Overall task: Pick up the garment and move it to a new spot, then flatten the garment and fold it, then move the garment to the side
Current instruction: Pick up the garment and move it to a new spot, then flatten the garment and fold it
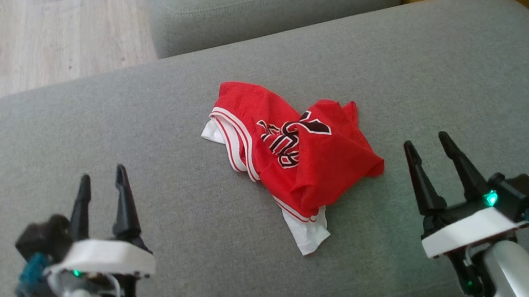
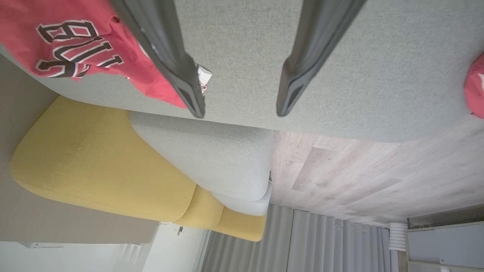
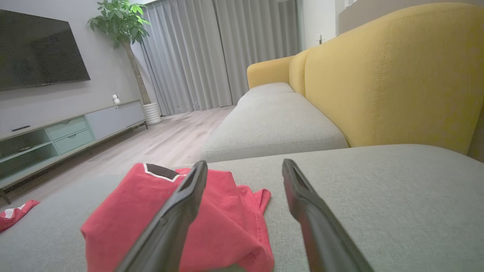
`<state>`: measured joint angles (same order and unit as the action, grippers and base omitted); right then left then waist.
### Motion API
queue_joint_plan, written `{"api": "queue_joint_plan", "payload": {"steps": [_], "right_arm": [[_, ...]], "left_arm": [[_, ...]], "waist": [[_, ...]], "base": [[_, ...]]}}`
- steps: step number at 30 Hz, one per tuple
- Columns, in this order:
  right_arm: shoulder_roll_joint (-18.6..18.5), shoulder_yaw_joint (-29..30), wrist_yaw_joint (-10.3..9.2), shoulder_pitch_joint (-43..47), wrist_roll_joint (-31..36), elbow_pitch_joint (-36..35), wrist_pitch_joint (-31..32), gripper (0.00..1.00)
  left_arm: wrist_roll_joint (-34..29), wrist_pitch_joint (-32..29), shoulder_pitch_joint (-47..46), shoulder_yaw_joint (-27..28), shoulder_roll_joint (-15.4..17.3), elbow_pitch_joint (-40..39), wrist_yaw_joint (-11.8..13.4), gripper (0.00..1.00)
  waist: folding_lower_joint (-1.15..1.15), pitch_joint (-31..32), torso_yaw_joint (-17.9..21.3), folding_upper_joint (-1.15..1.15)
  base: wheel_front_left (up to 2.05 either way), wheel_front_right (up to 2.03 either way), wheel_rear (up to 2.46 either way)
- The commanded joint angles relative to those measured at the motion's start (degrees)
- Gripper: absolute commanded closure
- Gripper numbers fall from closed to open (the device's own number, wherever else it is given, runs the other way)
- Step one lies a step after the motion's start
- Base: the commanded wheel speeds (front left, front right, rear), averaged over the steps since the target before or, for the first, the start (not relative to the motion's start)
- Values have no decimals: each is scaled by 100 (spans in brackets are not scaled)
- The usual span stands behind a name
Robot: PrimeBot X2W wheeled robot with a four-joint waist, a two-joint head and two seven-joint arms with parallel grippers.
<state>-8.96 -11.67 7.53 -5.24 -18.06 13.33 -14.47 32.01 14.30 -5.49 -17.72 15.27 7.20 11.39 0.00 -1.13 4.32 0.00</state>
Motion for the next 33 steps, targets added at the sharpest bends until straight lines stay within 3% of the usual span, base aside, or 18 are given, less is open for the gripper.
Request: {"api": "queue_joint_plan", "payload": {"steps": [1,14,24,30,33], "right_arm": [[-24,-44,-4,-169,41,-176,-52,0],[-76,-70,-4,-369,21,75,-52,0],[-117,-81,-4,-441,48,267,-44,0],[-117,-83,-4,-482,50,318,-31,0],[-122,-38,-4,-512,54,304,-31,0]], "left_arm": [[-126,68,-107,334,-37,-257,-29,0],[-693,69,71,818,-551,-152,-503,0],[-860,70,63,984,-714,37,-720,0],[-808,18,15,849,-771,298,-893,0],[-593,-495,-53,553,-891,469,-1123,0]], "waist": [[0,-40,-6,0],[0,-1,36,0],[0,24,-11,0],[0,2,-27,0],[0,-36,-10,0]], "base": [[0,0,0],[0,0,0],[0,0,0],[0,0,0],[0,0,0]]}}
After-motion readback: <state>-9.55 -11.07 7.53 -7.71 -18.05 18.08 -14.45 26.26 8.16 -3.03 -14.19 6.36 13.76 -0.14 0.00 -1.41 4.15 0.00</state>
